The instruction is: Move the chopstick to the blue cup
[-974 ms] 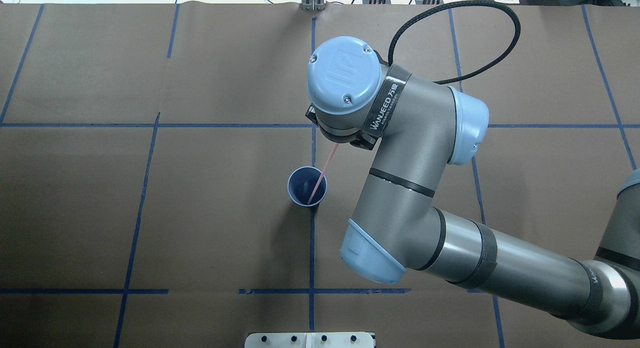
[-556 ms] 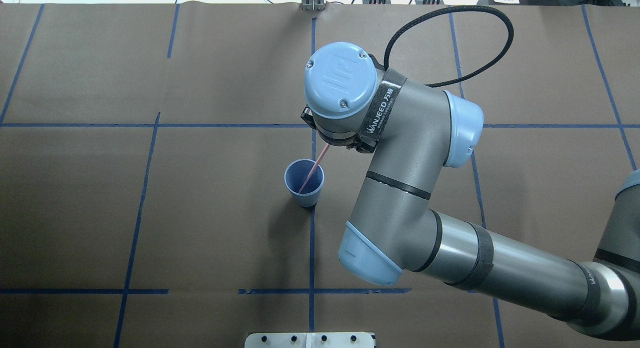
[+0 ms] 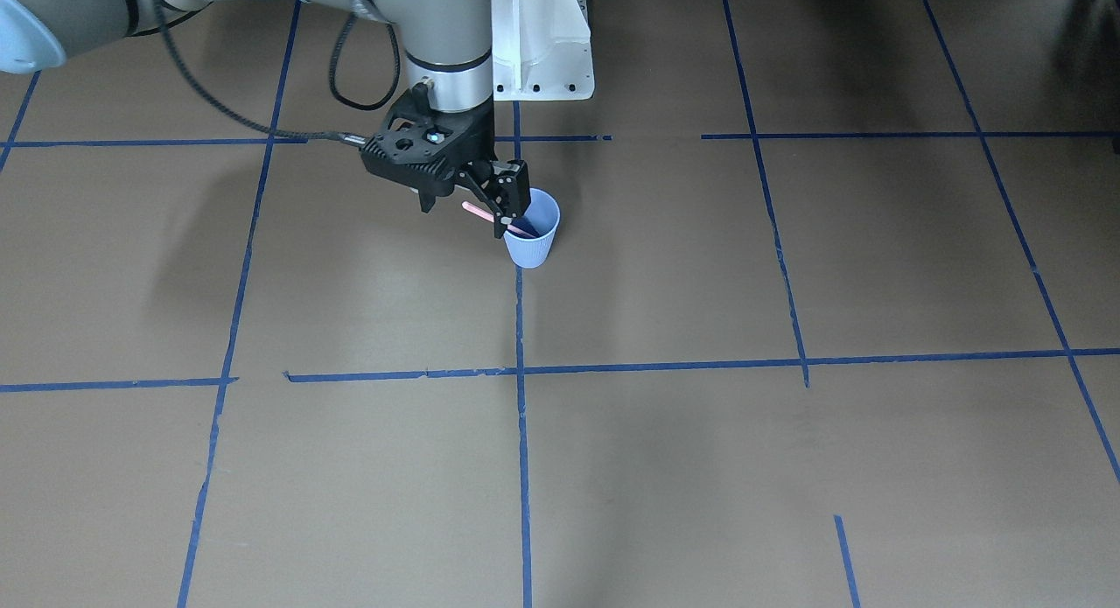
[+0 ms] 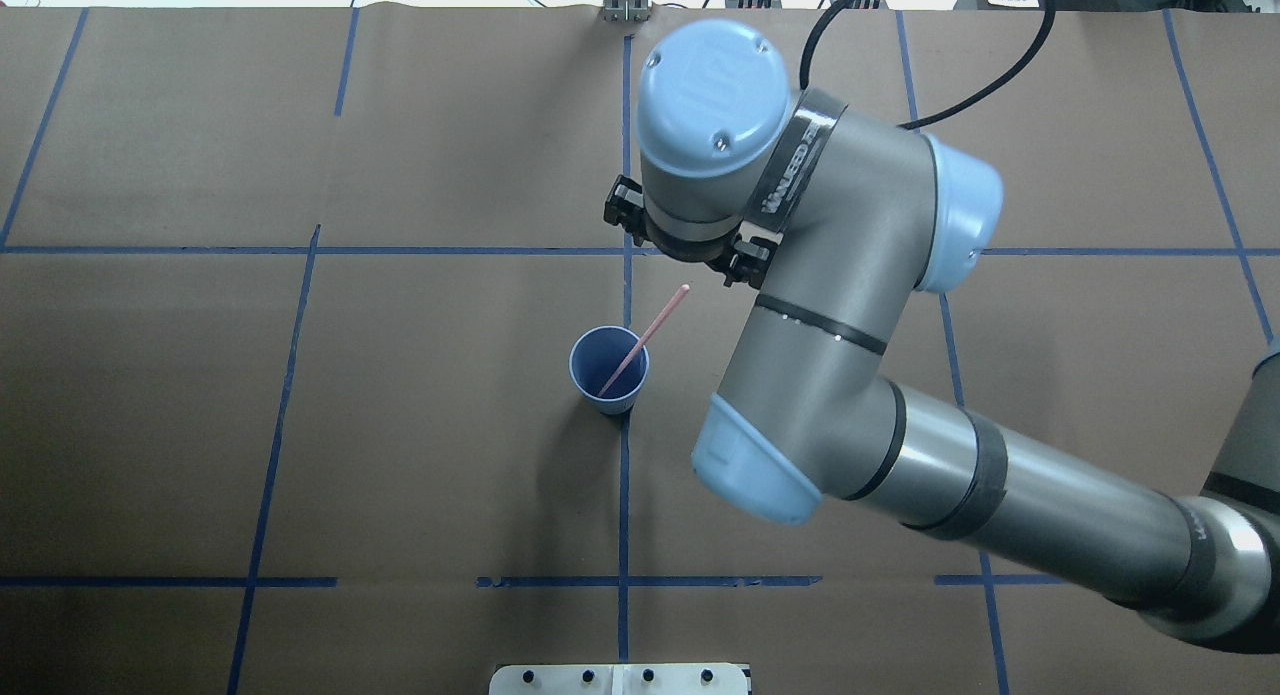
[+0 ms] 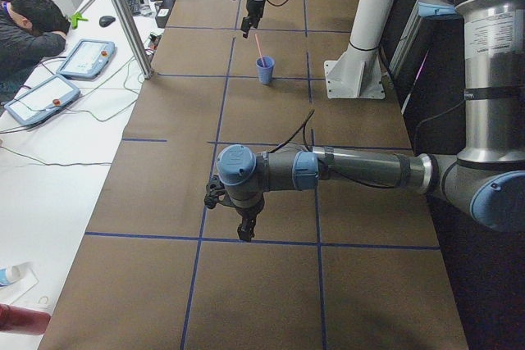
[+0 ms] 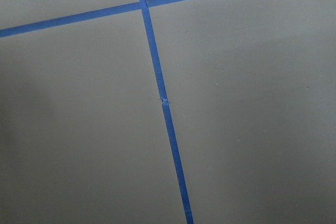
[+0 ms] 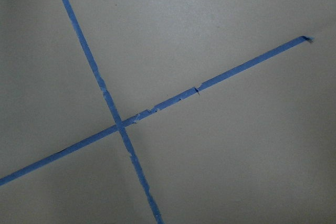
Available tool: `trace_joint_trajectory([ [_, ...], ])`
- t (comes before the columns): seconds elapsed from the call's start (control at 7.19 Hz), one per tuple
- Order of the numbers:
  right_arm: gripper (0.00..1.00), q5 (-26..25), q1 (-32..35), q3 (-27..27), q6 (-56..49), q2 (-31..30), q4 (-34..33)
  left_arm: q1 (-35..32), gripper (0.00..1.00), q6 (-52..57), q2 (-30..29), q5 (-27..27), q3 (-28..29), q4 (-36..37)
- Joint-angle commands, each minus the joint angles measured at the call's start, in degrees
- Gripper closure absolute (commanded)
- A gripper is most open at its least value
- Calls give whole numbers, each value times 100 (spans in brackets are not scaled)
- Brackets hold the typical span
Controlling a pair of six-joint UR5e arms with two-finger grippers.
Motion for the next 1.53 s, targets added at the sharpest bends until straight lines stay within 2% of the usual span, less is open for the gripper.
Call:
trace_joint_trajectory([
  [0.0,0,1036,715,18,-1056,-239,2,-8,0,9,2,9,9,0],
  [0.14,0,1301,1005,18,-1669,-450,2,1,0,9,46,18,78,0],
  [0.42,0,1994,1786,219,-3153,-1108,2,-8,0,-9,37,560,62,0],
  [0.56,0,2241,2156,316,-3848,-1451,2,-8,0,-9,37,528,53,9],
  [0.97,0,2480,3114,519,-6159,-2707,10,1,0,-18,20,519,-44,18],
  [1.11,0,2664,3492,676,-6950,-3268,11,1,0,-18,11,510,-44,26],
  [1.39,0,2683,4256,774,-8715,-4323,19,1,0,-9,2,510,-9,0],
])
